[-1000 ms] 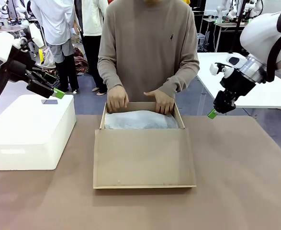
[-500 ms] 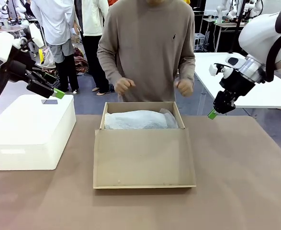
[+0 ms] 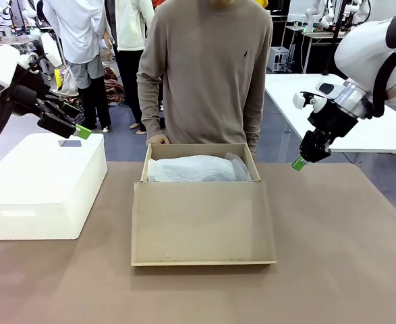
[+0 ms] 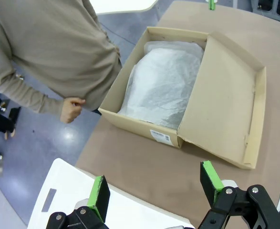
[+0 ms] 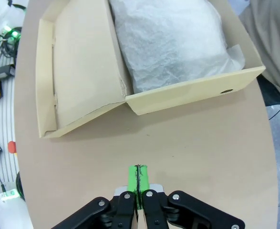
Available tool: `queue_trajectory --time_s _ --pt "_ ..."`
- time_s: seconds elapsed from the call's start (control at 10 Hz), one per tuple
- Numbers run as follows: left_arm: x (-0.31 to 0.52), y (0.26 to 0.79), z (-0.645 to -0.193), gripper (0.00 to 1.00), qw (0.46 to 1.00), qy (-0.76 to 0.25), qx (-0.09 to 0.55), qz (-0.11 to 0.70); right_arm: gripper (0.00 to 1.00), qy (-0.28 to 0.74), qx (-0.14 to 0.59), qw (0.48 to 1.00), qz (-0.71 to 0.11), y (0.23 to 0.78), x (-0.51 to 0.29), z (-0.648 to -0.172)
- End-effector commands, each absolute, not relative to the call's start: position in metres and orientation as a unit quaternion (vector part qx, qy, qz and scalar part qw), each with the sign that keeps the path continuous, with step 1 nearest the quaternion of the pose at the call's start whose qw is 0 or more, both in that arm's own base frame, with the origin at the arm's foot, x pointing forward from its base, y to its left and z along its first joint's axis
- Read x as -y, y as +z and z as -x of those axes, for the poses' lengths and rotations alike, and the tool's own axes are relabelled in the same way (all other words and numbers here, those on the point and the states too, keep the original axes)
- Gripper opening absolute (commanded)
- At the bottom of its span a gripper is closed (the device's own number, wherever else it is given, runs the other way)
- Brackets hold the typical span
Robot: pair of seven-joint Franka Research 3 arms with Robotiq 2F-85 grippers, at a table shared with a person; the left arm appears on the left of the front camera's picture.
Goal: Pack the shoes into the box.
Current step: Close the Shoes Box.
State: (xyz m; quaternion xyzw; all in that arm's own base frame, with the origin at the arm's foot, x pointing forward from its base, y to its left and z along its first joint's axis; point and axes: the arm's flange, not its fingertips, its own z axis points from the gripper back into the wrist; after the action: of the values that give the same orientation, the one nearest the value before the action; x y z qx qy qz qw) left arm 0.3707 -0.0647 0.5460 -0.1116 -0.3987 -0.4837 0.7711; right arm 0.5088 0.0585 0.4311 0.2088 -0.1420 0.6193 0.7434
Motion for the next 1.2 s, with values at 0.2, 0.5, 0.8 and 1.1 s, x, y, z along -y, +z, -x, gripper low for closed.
queue_trajectory --time_s 0.2,0.5,0.8,1.1 --pt "0.063 0.545 -0.372 1.00 0.766 -0.489 0.401 0.116 0.00 0.647 0.086 0.716 -0.247 0.411 -0.064 -0.517" --pt "0.063 0.545 -0.372 1.00 0.766 -0.489 0.401 0.116 0.00 0.665 0.058 0.696 -0.267 0.390 -0.069 -0.514" --pt "0.063 0.545 -0.372 1.00 0.766 -0.489 0.401 0.116 0.00 0.671 0.052 0.680 -0.291 0.380 -0.069 -0.507" --pt "0.063 0.545 -0.372 1.00 0.766 -0.489 0.401 0.116 0.00 0.658 0.053 0.695 -0.286 0.377 -0.074 -0.503"
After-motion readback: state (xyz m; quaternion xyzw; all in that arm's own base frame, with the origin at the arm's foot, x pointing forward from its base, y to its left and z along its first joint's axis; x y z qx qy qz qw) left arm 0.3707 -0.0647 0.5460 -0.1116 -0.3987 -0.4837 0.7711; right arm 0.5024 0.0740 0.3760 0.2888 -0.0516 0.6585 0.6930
